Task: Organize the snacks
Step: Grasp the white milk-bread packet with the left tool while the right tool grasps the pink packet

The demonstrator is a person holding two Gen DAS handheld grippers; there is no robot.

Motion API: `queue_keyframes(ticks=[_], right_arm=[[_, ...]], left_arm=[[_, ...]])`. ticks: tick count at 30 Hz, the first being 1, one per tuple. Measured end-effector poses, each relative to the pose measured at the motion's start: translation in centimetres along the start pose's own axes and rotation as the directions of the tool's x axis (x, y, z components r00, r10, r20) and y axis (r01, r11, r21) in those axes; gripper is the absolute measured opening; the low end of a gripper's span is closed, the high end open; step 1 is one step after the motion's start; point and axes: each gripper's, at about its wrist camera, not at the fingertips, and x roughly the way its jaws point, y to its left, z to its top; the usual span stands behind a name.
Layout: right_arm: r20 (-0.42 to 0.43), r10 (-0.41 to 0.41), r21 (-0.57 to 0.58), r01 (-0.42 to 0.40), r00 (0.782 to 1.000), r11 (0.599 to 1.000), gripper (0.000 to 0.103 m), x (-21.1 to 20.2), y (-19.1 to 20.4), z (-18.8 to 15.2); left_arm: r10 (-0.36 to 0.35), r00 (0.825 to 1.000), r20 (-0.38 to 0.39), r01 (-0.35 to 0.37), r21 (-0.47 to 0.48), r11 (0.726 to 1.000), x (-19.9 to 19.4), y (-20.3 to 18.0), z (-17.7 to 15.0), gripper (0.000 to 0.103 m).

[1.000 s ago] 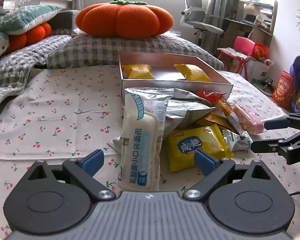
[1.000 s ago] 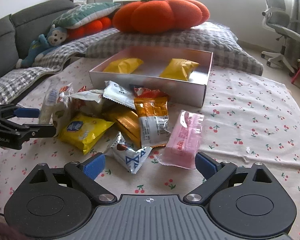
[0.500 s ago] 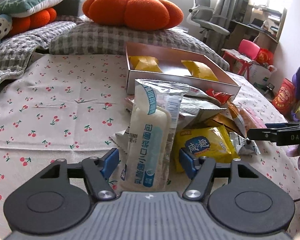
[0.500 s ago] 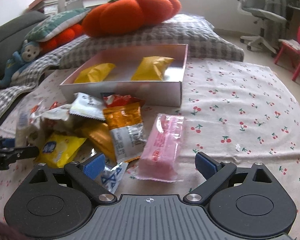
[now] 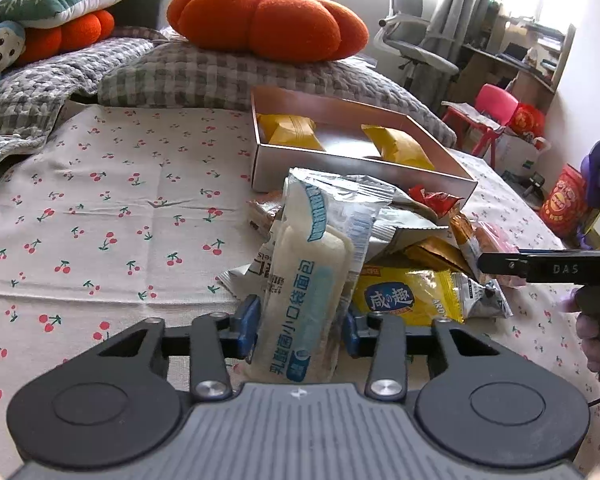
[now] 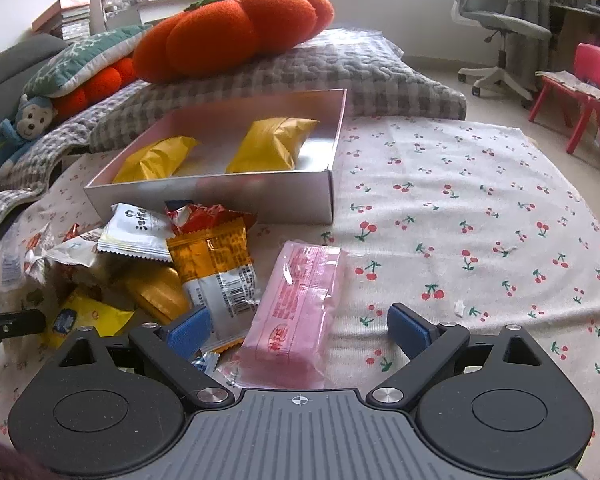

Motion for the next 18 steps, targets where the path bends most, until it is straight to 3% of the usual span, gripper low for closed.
queue_keyframes(ticks=[2, 13, 18], right_arm=[[0.003, -0.003, 0.000, 0.003, 1.000, 1.000, 0.090, 0.0, 0.0, 0.0], [-0.004, -0.007, 0.025, 0.008, 1.000, 1.000, 0.039, -0.4, -0.8, 0.3], [-0.039, -0.033, 0.024, 0.034, 0.999, 0.999, 0.032, -0.9, -1.2, 0.4]], left_arm=[[-0.001, 1.000, -0.004, 0.001, -0.003, 1.000, -0.1, 0.0, 0.1, 0.032], [0.003, 0.998, -0.056, -0.005, -0.023, 1.000, -0.6, -0.7, 0.7, 0.023], [-0.010, 0.994, -0.107, 0.006, -0.041, 0.999, -1.0, -1.5, 0.9, 0.022]])
